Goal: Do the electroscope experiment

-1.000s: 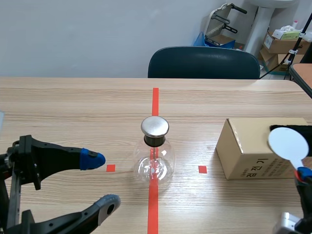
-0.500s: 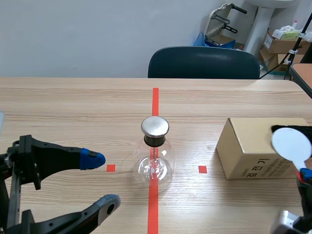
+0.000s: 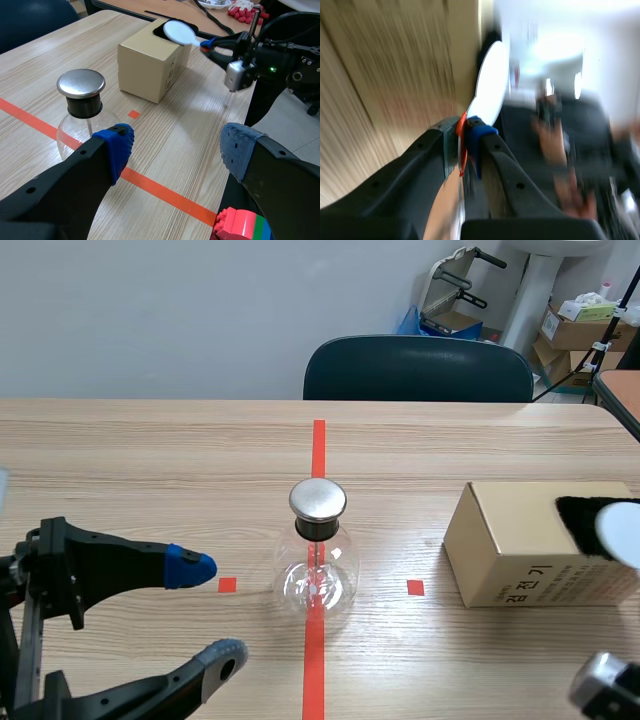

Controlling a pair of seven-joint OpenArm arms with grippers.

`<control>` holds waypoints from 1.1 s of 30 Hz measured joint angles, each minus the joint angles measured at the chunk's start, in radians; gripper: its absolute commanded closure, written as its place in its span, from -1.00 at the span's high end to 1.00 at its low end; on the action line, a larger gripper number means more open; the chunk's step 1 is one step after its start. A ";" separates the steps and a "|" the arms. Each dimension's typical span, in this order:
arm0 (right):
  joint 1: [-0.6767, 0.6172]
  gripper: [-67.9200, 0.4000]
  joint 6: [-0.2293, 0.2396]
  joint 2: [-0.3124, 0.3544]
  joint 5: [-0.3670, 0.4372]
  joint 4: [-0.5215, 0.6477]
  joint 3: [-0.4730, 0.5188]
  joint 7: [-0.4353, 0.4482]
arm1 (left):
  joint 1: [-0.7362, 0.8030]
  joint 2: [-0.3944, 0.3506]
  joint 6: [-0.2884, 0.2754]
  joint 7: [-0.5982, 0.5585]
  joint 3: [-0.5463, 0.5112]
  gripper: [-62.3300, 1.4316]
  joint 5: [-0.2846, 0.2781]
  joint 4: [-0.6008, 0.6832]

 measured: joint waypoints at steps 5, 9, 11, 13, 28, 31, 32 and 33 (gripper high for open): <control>-0.004 -0.96 0.006 0.003 -0.009 0.000 0.011 0.039 | 0.000 0.000 0.000 0.000 0.000 0.27 0.000 0.000; -0.003 -0.96 0.000 0.000 -0.024 0.000 0.001 0.266 | 0.000 0.000 0.000 0.000 0.000 0.27 0.000 0.000; -0.003 -0.96 0.000 -0.005 -0.017 0.000 0.000 0.159 | 0.000 0.000 0.000 0.000 0.000 0.27 0.000 0.000; -0.002 -0.96 0.000 -0.009 -0.006 0.000 0.000 -0.026 | 0.000 0.000 0.000 0.000 0.000 0.27 0.000 0.000; -0.001 -0.96 0.000 -0.009 -0.027 0.002 0.010 -0.066 | 0.000 0.000 0.000 0.000 0.000 0.27 0.000 0.000; -0.001 -0.96 -0.001 -0.008 -0.035 0.002 0.009 0.126 | 0.000 0.000 0.000 0.000 0.000 0.27 0.000 0.000; 0.000 -0.96 -0.001 -0.009 -0.040 0.002 0.009 0.194 | 0.000 0.000 0.000 0.000 0.000 0.27 0.000 0.000; -0.001 -0.96 -0.001 -0.010 -0.045 0.002 0.007 0.237 | 0.000 0.000 0.000 0.000 0.000 0.27 0.000 0.000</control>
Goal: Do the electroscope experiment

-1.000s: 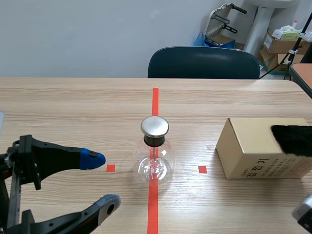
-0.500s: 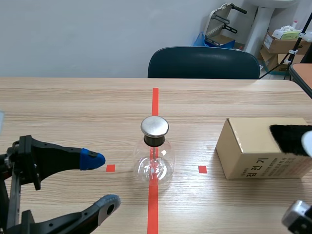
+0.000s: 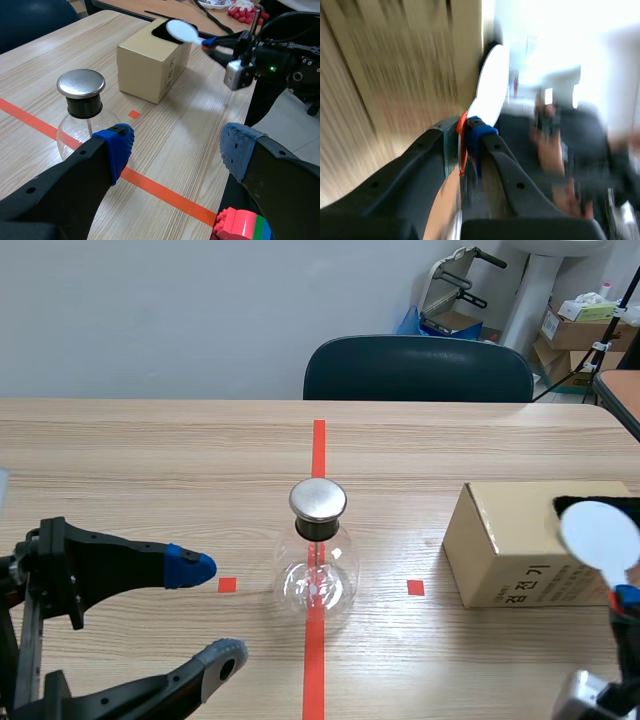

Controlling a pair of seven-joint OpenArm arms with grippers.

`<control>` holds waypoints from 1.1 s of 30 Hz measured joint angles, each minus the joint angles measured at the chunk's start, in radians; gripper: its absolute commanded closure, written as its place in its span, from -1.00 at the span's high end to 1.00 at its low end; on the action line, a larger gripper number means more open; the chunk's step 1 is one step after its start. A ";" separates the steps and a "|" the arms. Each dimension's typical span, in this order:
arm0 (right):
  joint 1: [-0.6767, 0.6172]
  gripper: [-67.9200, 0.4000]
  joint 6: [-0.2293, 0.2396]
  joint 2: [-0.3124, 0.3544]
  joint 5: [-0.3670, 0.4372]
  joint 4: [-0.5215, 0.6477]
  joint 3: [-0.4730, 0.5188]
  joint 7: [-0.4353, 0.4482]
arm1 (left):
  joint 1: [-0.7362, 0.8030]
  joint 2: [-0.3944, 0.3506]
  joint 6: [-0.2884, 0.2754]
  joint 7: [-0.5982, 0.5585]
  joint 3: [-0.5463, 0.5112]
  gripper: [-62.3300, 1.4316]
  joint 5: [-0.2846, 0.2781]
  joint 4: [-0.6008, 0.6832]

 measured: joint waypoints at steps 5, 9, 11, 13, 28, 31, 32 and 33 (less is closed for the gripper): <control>0.001 -0.96 0.000 -0.004 0.017 0.001 -0.006 -0.278 | 0.000 0.000 0.000 0.000 0.000 0.27 0.000 0.000; -0.001 -0.96 0.001 0.002 0.017 0.001 0.004 -0.224 | 0.000 0.000 0.000 0.000 0.000 0.27 0.000 0.000; 0.000 -0.96 0.000 0.001 0.006 0.001 0.002 -0.060 | 0.000 0.000 0.000 0.000 0.000 0.27 0.000 0.000; 0.000 -0.96 0.000 -0.002 0.000 0.005 -0.002 0.013 | 0.000 0.000 0.000 0.000 0.000 0.27 0.000 0.000; 0.000 -0.96 0.008 0.000 0.017 0.010 0.001 -0.060 | 0.000 0.000 0.000 0.000 0.000 0.27 0.000 0.000; 0.000 -0.96 0.008 0.000 0.018 0.010 0.001 -0.144 | 0.000 0.000 0.000 0.000 0.000 0.27 0.000 0.000; 0.000 -0.96 0.008 -0.001 0.021 0.010 0.001 -0.181 | 0.000 0.000 0.000 0.000 0.000 0.27 0.000 0.000; 0.000 -0.96 0.008 -0.001 0.021 0.010 0.001 -0.201 | 0.000 0.000 0.000 0.000 0.000 0.27 0.000 0.000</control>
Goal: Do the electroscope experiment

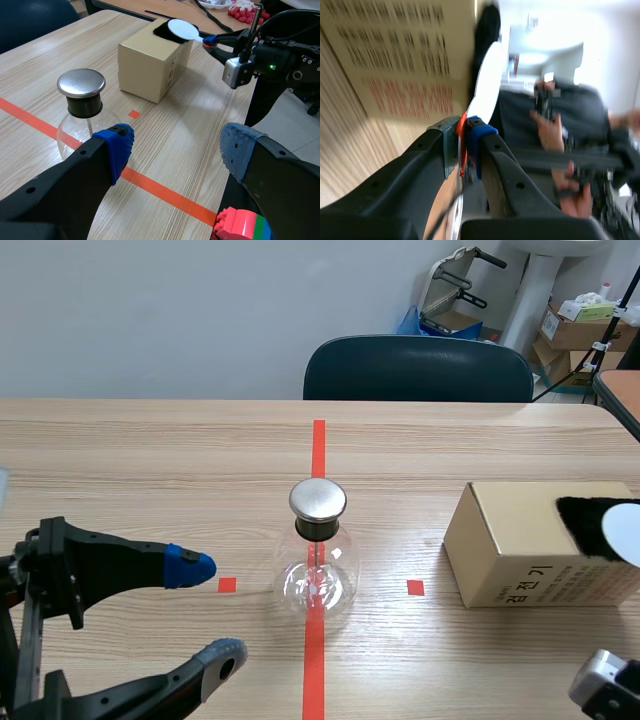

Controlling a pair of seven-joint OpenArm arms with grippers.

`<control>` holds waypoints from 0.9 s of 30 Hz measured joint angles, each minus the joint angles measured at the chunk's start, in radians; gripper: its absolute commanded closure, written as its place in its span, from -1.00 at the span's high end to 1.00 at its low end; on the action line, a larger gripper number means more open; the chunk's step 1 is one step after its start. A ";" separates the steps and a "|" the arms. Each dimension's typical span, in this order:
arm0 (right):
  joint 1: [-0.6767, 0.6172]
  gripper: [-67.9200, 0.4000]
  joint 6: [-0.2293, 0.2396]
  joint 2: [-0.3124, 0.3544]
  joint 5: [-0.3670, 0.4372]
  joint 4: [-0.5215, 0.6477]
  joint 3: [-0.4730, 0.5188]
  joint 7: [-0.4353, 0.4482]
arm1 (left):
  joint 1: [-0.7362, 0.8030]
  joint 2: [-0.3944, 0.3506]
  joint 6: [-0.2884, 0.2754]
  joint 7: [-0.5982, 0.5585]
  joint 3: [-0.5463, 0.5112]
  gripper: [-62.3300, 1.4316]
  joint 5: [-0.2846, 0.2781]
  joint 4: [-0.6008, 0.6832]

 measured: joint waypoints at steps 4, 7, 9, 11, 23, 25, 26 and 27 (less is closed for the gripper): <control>0.000 -0.96 0.000 0.000 0.000 0.000 0.000 0.006 | 0.000 0.000 0.000 0.000 0.000 0.27 0.000 0.000; 0.000 -0.96 0.000 0.000 0.000 0.000 0.000 0.057 | 0.000 0.000 0.000 0.000 0.000 0.27 0.000 0.000; 0.000 -0.96 0.000 0.000 0.000 0.000 0.000 0.063 | 0.000 0.000 0.000 0.000 0.000 0.27 0.000 0.000; 0.000 -0.96 0.000 0.000 0.000 0.000 0.000 0.062 | 0.000 0.000 0.000 0.000 0.000 0.27 0.000 0.000; 0.000 -0.96 0.000 0.000 0.019 0.012 0.000 0.050 | 0.000 0.000 0.023 0.000 0.000 0.25 0.000 0.000; -0.005 -0.96 0.004 0.000 0.022 0.043 0.000 0.030 | 0.000 0.000 0.038 0.000 0.000 0.25 0.000 0.000; -0.005 -0.96 0.011 -0.001 0.023 0.065 0.000 0.010 | 0.000 0.000 0.042 0.000 0.000 0.18 0.000 0.000; -0.006 -0.96 0.029 0.000 0.023 0.092 0.000 -0.010 | 0.000 0.000 0.042 0.000 0.000 0.06 0.000 0.000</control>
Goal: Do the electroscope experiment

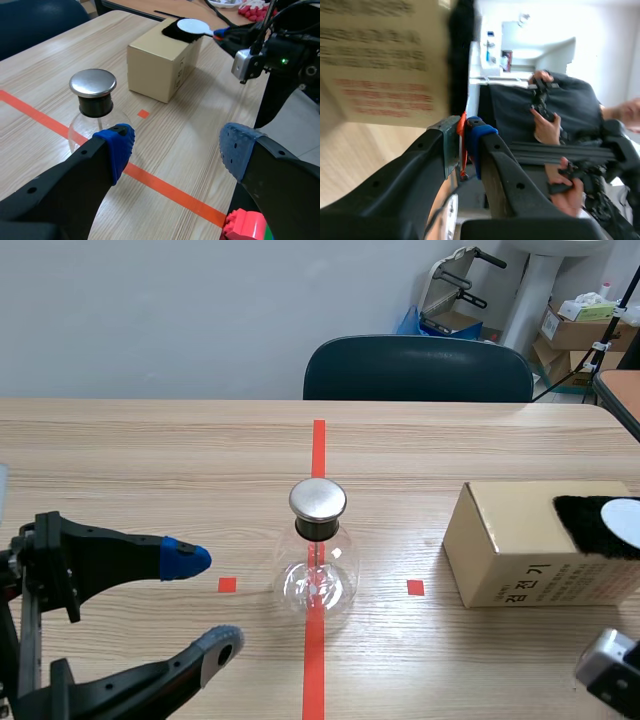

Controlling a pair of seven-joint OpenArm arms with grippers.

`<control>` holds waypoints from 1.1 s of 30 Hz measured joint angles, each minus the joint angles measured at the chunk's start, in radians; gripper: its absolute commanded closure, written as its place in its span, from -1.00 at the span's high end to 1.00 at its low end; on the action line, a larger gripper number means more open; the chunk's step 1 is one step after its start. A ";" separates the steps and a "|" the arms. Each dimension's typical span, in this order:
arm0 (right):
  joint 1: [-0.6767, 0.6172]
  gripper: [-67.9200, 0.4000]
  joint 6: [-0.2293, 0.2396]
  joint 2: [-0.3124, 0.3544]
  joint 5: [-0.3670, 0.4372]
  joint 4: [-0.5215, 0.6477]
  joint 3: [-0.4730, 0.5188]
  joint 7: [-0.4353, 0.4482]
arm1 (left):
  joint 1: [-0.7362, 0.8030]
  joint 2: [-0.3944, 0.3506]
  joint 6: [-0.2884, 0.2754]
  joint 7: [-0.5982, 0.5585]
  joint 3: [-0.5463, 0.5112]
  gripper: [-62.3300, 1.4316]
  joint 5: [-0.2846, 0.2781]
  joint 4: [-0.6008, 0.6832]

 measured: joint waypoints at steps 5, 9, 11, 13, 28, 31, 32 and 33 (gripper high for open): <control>-0.002 -0.96 0.080 0.000 0.019 0.171 -0.040 -0.097 | 0.000 0.000 0.001 0.000 0.000 -0.62 0.000 0.000; -0.018 -0.96 0.114 0.000 0.036 0.303 -0.093 -0.156 | 0.000 0.006 0.012 0.000 0.000 -0.74 0.000 0.000; -0.028 -0.96 0.112 0.000 0.036 0.346 -0.124 -0.198 | 0.000 0.032 0.027 0.000 0.000 -0.83 0.000 -0.011; -0.031 -0.96 0.111 0.000 0.026 0.376 -0.161 -0.247 | 0.000 0.072 0.029 0.000 0.000 -0.84 0.003 -0.041; -0.031 -0.96 0.107 0.003 -0.195 0.406 -0.476 -0.565 | -0.145 0.282 0.036 0.043 0.048 -0.89 0.075 -0.369; -0.031 -0.96 0.107 0.003 -0.223 0.405 -0.531 -0.619 | -0.192 0.311 0.036 0.045 0.092 -0.89 0.075 -0.425; -0.031 -0.96 0.107 0.003 -0.240 0.405 -0.550 -0.643 | -0.206 0.320 0.036 0.045 0.108 -0.89 0.075 -0.446; -0.031 -0.96 0.107 0.003 -0.246 0.405 -0.568 -0.659 | -0.220 0.330 0.036 0.045 0.123 -0.89 0.075 -0.467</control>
